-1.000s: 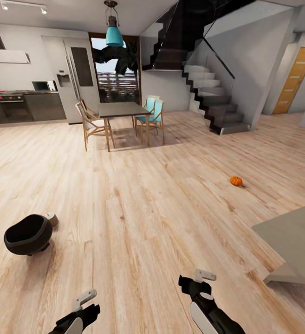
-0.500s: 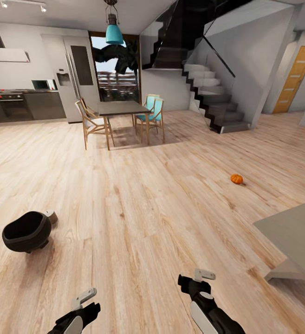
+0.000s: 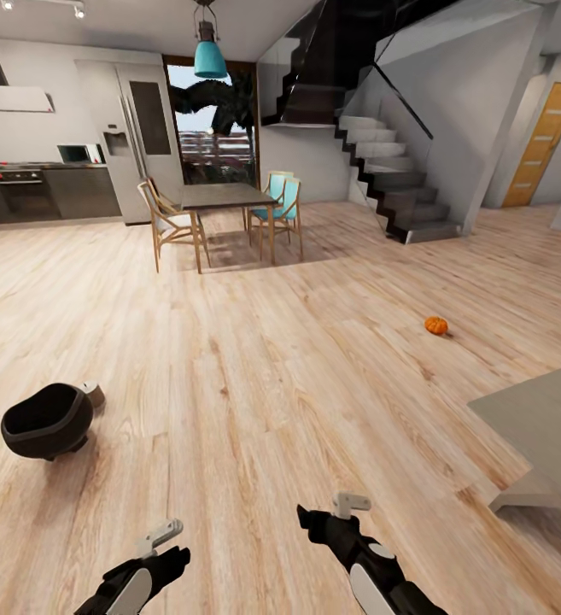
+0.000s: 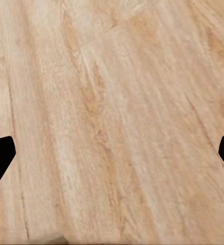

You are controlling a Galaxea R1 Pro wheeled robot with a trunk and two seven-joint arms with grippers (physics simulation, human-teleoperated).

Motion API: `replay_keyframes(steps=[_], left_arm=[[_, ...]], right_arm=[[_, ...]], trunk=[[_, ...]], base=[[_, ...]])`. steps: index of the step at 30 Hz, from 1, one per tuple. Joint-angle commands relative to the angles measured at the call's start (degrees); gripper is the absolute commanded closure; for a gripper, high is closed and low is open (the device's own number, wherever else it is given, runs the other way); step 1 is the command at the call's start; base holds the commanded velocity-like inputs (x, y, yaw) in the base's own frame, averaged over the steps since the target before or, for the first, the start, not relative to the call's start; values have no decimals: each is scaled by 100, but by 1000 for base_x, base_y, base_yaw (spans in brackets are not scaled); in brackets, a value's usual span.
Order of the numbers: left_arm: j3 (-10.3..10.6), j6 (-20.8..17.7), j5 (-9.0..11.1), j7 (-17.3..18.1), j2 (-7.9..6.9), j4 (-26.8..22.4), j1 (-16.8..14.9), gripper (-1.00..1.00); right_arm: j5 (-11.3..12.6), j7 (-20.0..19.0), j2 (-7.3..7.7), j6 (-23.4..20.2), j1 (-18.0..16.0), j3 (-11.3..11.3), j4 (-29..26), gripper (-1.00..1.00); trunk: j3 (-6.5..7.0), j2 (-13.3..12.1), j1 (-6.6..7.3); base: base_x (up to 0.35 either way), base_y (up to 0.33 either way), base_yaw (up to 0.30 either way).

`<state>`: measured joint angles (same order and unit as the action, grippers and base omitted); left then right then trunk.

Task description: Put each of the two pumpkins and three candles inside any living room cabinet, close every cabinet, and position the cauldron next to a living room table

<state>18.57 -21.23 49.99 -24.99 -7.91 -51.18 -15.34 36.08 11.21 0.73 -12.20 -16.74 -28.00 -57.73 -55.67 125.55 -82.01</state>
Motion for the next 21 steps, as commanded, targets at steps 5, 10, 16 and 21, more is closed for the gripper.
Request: replay_keyframes(steps=[5, 10, 16, 21], left_arm=[[6, -55, 49, -59, -10, -44, -4, -100], [0, -103, 81, -66, -77, -49, -4, -100], [-18, -242, 223, -67, -183, -49, -10, -100], [-38, -384, 323, -57, -203, 7, -12, -100]], right_arm=[[49, 10, 13, -16, 12, -22, -49, -100], [52, -15, 16, 2, 20, -19, -72, -100], [56, -27, 28, 10, 22, -14, -61, -100], [57, -31, 44, 20, 22, -13, -56, -100]], trunk=[[-96, 204, -110], [-185, 405, -219], [-293, 646, -351], [-383, 846, -461]], base=[[0, 0, 0], [0, 0, 0], [0, 0, 0], [0, 0, 0]])
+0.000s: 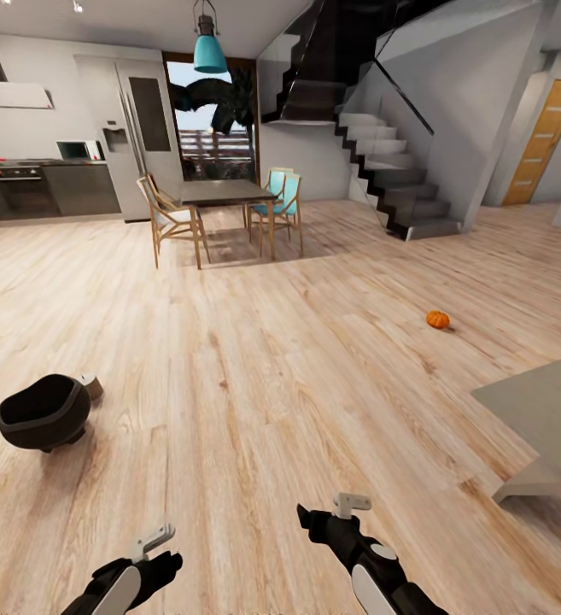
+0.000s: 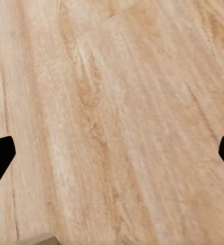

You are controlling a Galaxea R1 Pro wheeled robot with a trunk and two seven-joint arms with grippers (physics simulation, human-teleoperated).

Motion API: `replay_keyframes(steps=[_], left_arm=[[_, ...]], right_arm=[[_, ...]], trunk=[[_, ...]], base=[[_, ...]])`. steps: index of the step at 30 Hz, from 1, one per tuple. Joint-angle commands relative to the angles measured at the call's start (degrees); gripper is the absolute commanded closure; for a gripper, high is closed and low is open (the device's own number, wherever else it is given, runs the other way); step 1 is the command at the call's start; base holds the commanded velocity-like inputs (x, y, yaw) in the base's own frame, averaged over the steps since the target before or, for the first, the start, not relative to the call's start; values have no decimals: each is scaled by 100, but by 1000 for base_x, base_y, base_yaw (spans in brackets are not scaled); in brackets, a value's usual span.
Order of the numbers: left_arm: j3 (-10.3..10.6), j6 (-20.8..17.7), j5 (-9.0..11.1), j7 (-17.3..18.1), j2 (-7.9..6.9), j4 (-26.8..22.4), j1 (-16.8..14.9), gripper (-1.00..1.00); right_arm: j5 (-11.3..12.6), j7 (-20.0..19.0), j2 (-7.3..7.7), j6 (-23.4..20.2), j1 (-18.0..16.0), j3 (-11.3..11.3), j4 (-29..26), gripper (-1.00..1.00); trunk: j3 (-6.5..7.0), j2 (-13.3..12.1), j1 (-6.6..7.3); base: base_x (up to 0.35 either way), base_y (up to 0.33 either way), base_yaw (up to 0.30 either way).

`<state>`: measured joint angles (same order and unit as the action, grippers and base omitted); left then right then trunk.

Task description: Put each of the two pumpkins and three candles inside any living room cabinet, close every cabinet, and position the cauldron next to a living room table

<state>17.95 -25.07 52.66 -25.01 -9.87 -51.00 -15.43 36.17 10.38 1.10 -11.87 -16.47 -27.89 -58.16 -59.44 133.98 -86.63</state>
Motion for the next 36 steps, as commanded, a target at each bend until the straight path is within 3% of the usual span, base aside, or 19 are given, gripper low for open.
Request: replay_keyframes(steps=[1, 12, 23, 27, 36], left_arm=[[23, -8, 64, -52, -7, 1, -4, -100], [19, -60, 82, -48, -8, 39, -4, -100], [35, -100, 69, -40, 1, 391, -38, -100], [40, -133, 69, -45, 0, 397, -39, -100], [51, -847, 18, -81, 42, 362, -72, -100]], right_arm=[[48, 52, 9, -11, -5, -23, -12, -100], [48, 52, 13, -8, -5, -26, -8, -100], [48, 45, 13, -8, -5, -28, -3, -100], [48, 44, 13, -9, -5, -32, -2, -100], [48, 43, 13, -11, -5, -32, -9, -100]], trunk=[[-24, 44, -22], [-221, 485, -263], [-419, 926, -505], [-507, 932, -515], [-707, 944, -538]], base=[[0, 0, 0], [0, 0, 0], [0, 0, 0], [0, 0, 0], [0, 0, 0]])
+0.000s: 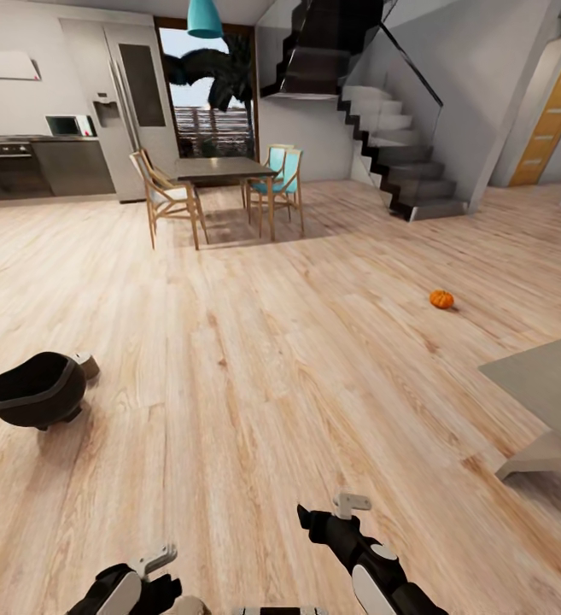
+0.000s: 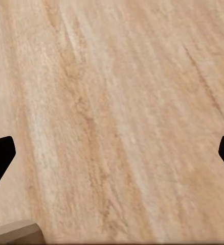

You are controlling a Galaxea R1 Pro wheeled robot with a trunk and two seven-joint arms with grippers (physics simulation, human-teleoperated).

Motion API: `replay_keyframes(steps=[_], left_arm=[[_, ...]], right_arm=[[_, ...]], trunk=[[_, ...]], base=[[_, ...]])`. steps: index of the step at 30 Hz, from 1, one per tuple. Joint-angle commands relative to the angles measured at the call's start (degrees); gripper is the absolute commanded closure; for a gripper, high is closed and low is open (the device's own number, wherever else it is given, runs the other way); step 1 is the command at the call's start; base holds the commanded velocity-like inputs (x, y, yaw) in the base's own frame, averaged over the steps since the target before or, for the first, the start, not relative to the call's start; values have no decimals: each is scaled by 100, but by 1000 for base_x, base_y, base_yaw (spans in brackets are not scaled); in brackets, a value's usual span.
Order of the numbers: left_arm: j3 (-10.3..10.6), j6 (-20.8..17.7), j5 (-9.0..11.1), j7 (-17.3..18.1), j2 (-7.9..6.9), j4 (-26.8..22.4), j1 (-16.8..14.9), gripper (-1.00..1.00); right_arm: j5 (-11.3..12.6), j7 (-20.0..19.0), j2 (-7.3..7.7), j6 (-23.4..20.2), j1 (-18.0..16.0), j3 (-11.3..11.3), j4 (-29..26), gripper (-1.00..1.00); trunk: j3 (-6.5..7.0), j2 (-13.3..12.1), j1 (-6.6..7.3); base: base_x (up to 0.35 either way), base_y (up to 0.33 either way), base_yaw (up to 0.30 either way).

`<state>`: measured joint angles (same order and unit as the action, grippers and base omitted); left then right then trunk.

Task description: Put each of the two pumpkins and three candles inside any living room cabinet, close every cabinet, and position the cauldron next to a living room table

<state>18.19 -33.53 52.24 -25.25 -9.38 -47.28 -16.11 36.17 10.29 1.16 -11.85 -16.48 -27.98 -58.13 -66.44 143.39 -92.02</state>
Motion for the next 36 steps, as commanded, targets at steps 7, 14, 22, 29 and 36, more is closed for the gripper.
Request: replay_keyframes(steps=[7, 14, 22, 29, 36], left_arm=[[31, -568, 12, -99, 1, 46, -624, -100], [37, -904, -1, -1044, 14, -20, -1116, -100], [42, -1009, 52, -1280, 76, -65, -1156, -100], [48, -1019, 83, -1284, 81, -70, -1157, -100], [56, -1147, 81, -1285, 78, -94, -1158, -100]], right_arm=[[48, 44, 7, -19, -5, -23, -27, -100], [48, -102, 7, -42, -5, -15, -31, -100], [609, -369, 328, -481, -5, -12, -665, -100], [2164, 257, 828, -3192, -5, 1361, -2459, -100], [2232, 719, 839, -4015, -4, 2114, -2634, -100]], trunk=[[-161, 12, -17], [-316, 21, -35], [-493, 32, -55], [-648, 41, -73], [-803, 51, -91]], base=[[0, 0, 0], [0, 0, 0], [0, 0, 0], [0, 0, 0], [0, 0, 0]])
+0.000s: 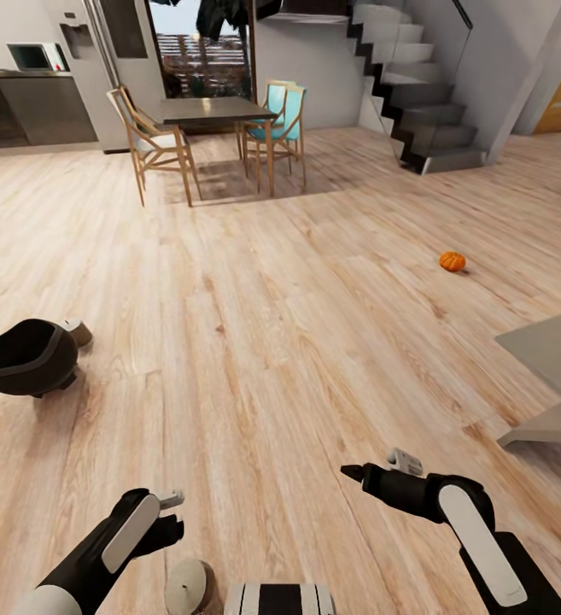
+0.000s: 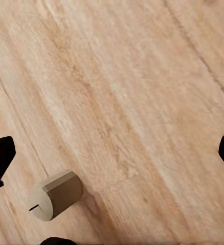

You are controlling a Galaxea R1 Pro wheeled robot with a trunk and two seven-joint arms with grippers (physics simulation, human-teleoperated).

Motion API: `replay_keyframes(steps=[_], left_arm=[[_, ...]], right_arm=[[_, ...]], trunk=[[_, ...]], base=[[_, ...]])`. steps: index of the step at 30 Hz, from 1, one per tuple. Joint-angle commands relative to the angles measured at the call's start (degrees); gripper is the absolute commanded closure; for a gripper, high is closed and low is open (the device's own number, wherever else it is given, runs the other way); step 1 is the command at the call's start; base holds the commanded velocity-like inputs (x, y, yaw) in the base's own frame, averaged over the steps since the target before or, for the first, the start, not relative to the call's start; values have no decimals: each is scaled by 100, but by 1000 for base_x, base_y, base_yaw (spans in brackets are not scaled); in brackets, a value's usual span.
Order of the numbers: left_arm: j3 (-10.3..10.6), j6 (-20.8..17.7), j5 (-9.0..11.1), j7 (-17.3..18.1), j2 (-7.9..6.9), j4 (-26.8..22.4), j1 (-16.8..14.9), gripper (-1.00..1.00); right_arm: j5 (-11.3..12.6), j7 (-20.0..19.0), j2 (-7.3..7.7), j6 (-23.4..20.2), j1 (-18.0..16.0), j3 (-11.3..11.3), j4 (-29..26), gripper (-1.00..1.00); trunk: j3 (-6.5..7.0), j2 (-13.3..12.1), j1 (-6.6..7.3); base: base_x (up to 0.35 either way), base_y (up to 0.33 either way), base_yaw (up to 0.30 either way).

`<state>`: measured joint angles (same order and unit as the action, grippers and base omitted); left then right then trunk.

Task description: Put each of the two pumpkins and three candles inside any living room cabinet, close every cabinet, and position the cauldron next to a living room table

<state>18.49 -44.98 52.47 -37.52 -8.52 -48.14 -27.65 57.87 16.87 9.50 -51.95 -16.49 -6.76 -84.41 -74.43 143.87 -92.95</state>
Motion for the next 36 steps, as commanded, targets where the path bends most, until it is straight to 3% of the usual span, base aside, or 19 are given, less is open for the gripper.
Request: replay_keyframes(steps=[1, 9, 21, 26, 36], left_arm=[[24, -97, 60, -56, -5, -21, -4, -100], [-4, -446, 75, -61, -26, -190, -4, -100], [-8, -468, 78, 31, 49, -270, -4, -100], [55, -448, 38, 557, 145, -376, -3, -100], [74, -426, -6, 700, 175, -338, 0, -100]], right_arm=[[61, 77, 9, -28, -3, 17, -6, -100], [76, 105, 24, -68, -4, 76, 11, -100], [84, 98, 34, -69, -4, 87, 16, -100], [85, 97, 34, -69, -4, 87, 20, -100], [126, 54, 34, -80, -4, 87, -1, -100]], trunk=[[-27, 4, -1], [-205, 14, -22], [-470, 30, -53], [-470, 30, -53], [-515, 33, -58]], base=[[0, 0, 0], [0, 0, 0], [0, 0, 0], [0, 0, 0], [0, 0, 0]])
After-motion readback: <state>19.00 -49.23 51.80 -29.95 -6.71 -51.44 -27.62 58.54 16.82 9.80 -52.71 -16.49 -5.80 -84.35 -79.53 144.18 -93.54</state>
